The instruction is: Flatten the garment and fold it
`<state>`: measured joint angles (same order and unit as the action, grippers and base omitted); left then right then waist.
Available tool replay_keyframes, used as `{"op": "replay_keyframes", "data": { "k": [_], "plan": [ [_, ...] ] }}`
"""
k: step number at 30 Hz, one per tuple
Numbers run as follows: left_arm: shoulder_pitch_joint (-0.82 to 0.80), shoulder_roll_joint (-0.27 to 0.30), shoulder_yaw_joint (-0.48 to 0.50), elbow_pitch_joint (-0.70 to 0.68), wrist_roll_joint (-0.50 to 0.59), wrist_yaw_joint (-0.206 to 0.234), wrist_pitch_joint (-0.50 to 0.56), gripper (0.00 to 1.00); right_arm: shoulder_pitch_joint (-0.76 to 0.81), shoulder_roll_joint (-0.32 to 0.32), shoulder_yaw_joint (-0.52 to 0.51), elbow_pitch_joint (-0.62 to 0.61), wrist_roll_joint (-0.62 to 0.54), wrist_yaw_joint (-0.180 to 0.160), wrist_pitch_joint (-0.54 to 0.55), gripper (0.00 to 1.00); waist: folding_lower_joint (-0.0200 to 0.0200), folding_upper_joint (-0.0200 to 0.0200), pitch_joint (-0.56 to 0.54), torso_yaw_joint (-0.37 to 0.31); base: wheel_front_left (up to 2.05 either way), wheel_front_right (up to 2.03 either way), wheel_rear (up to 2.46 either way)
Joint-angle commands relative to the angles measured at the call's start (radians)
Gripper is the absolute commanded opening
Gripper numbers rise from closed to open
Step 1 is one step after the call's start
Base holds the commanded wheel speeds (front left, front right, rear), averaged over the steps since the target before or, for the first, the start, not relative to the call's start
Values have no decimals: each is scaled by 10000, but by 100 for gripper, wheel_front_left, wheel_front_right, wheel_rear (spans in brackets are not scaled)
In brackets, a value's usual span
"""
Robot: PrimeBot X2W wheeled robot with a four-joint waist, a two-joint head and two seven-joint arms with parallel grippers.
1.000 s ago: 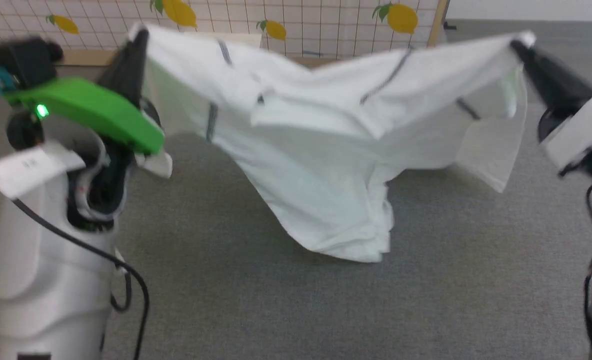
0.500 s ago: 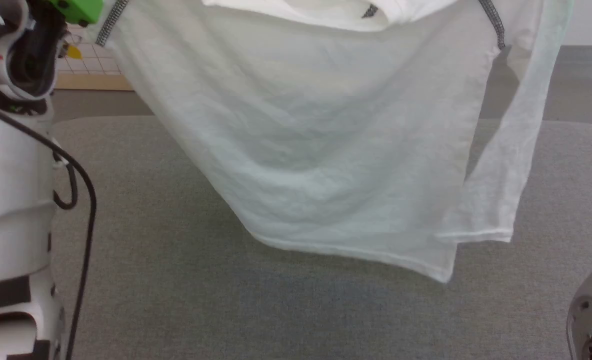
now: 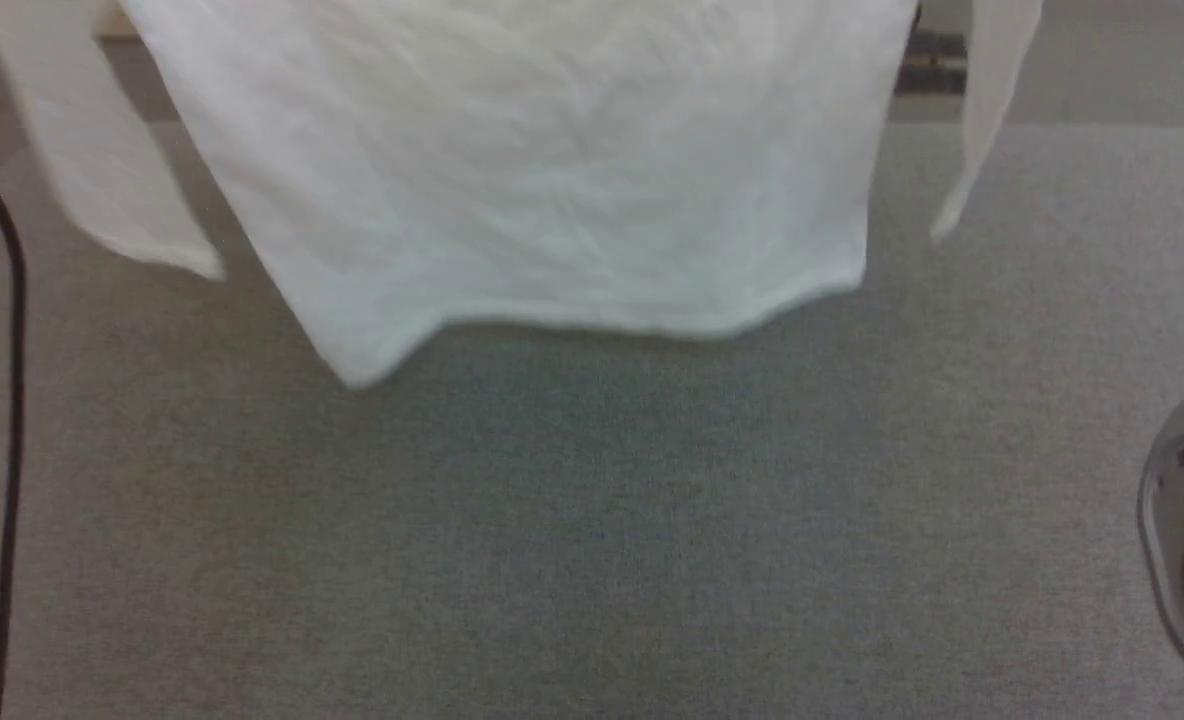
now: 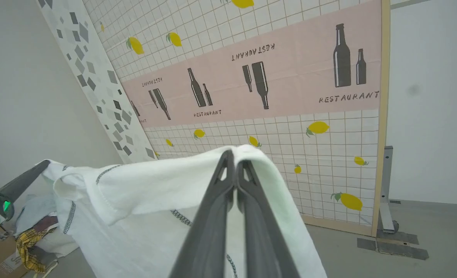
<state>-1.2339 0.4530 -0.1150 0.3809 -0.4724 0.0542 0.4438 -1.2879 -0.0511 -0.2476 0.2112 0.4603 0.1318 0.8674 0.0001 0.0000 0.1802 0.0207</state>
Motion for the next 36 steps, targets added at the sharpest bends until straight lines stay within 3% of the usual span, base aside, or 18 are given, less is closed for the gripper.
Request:
{"op": "replay_keyframes", "data": {
  "k": [1,7,12,17,20,28,36],
  "plan": [
    [-490,84,99,46,128,226,-182,0,-487,-7,20,195,-251,-11,-251,0,-1,0,1565,-311,0,0,0],
    [-1905,60,416,237,626,980,-1573,0,-2406,5,209,1717,-628,-11,-2120,0,-1,0,2864,-351,0,0,0],
    [-2221,-314,569,87,570,1120,-2761,0,-3423,7,335,2959,-957,-11,-3584,0,-1,0,3430,-158,0,0,0],
    [-1538,-634,705,-175,325,1230,-3227,0,-3660,7,386,3786,-929,-11,-4050,0,-1,0,3729,114,0,0,0],
    [-909,-706,675,-399,206,1078,-3430,0,-3330,8,585,3844,-716,-11,-4071,0,-1,0,3720,242,0,0,0],
    [1253,-931,1060,-936,-544,528,-4322,0,-646,-380,964,2330,79,-11,-3901,0,-1,0,2777,457,0,0,0],
    [5403,-1369,1452,-2123,-1335,279,-4739,0,4789,-559,764,-606,1340,-11,-4021,0,-1,0,864,473,0,0,0]
  ]
}}
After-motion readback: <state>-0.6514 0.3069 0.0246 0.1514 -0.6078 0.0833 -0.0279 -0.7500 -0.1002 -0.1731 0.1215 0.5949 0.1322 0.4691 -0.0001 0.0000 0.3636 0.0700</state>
